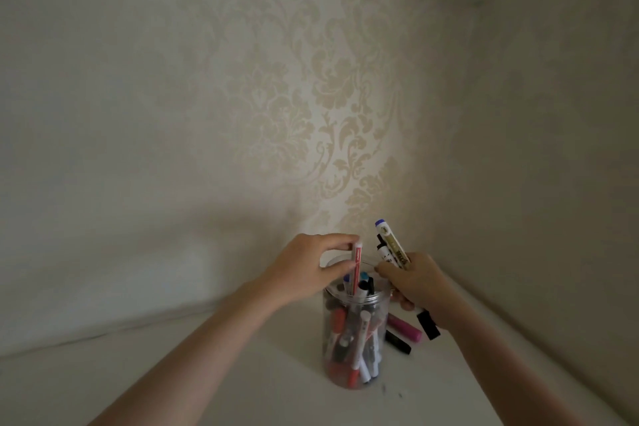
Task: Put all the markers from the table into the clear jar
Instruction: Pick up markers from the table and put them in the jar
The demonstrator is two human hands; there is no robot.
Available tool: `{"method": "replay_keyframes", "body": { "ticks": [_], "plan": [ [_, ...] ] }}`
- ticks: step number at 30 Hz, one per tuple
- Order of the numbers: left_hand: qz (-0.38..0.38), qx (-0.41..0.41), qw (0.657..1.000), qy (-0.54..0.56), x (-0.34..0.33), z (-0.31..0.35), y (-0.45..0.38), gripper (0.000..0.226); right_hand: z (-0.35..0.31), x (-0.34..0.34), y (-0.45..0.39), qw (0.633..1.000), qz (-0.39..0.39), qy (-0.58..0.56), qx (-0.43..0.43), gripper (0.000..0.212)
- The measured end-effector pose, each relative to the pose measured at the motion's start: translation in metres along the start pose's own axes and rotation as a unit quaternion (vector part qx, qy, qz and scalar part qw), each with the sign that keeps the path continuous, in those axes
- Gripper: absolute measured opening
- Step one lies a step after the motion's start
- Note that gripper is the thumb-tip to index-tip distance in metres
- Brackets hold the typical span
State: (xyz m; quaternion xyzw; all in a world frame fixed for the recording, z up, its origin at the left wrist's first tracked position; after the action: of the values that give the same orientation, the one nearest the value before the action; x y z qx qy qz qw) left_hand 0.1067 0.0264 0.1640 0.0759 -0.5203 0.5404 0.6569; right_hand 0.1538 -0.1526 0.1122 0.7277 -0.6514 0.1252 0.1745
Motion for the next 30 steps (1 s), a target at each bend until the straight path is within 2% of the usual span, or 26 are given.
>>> {"method": "replay_keyframes", "body": {
  "ticks": [4, 7, 10, 13, 16, 17, 20, 22, 24, 26, 28, 30],
  "plan": [
    [0.0, -0.032, 0.999, -0.035, 0.001, 0.012, 0.001, 0.037, 0.001, 0.002, -0.001, 1.0, -0.016, -0.023, -0.003, 0.018],
    [0.013, -0.006, 1.0, -0.022, -0.003, 0.009, -0.008, 0.036, 0.003, 0.0, 0.0, 0.997, -0.036, -0.062, -0.009, 0.016],
    [0.059, 0.008, 0.998, 0.01, -0.008, 0.003, -0.013, 0.014, 0.009, -0.001, 0.001, 0.995, -0.052, -0.084, -0.007, 0.019],
    [0.087, 0.046, 0.995, 0.032, -0.002, -0.009, -0.01, 0.003, 0.01, 0.0, 0.001, 0.994, -0.058, -0.097, 0.01, 0.025],
    [-0.018, 0.065, 0.997, -0.034, -0.01, -0.015, -0.008, 0.007, 0.019, 0.005, -0.005, 0.993, -0.019, -0.112, 0.013, 0.035],
    [-0.042, 0.069, 0.996, -0.038, -0.014, -0.015, -0.005, 0.01, 0.026, 0.009, -0.008, 0.996, 0.001, -0.083, 0.014, 0.037],
    [-0.027, 0.058, 0.998, -0.024, -0.009, -0.011, 0.0, 0.016, 0.062, 0.024, -0.012, 0.994, 0.032, 0.108, -0.012, 0.027],
    [-0.007, 0.025, 0.999, -0.028, -0.005, -0.003, -0.003, 0.015, 0.09, 0.033, -0.007, 0.984, 0.023, 0.164, -0.061, 0.019],
    [-0.045, 0.005, 0.999, -0.005, -0.013, 0.01, -0.012, 0.015, 0.104, 0.035, -0.002, 0.985, 0.019, 0.15, -0.086, 0.021],
    [-0.124, -0.002, 0.992, 0.017, -0.03, 0.022, -0.02, 0.018, 0.105, 0.031, 0.003, 0.994, 0.026, 0.06, -0.086, 0.022],
    [-0.168, 0.0, 0.986, 0.007, -0.039, 0.027, -0.024, 0.019, 0.098, 0.026, 0.008, 0.997, 0.029, -0.034, -0.06, 0.026],
    [-0.175, 0.007, 0.985, -0.004, -0.039, 0.025, -0.024, 0.019, 0.09, 0.02, 0.011, 0.999, 0.02, -0.019, -0.038, 0.021]
  ]
}}
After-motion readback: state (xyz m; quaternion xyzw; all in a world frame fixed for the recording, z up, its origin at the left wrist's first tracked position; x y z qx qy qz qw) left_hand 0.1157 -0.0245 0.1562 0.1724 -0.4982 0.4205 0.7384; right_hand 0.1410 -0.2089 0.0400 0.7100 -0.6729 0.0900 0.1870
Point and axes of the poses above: each hand's wrist, its own y-axis away from the middle knuckle, its own x-axis out of the back of the hand, z = x × y, the point moved 6 cm from there along -y, towards the middle knuckle, and after that the axes turned 7 degrees about -x, right-handed, at the moved point
